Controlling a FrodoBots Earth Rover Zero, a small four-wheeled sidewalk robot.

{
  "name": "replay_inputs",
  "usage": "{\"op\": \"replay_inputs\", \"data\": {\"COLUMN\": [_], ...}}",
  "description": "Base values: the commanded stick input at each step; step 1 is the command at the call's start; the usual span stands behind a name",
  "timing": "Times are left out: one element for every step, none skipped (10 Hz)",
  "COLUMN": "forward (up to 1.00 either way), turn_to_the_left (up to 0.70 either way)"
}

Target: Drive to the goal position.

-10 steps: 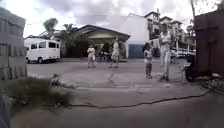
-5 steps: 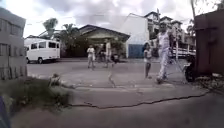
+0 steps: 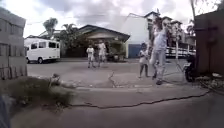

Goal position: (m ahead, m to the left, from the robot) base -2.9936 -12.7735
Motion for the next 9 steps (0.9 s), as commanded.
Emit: {"op": "replay_inputs", "data": {"forward": [-0.12,-0.12,-0.12,-0.12,-0.12,-0.12,-0.12,-0.12,-0.12], "turn_to_the_left": [0.0,0.0,0.0,0.0,0.0,0.0,0.0,0.0,0.0]}}
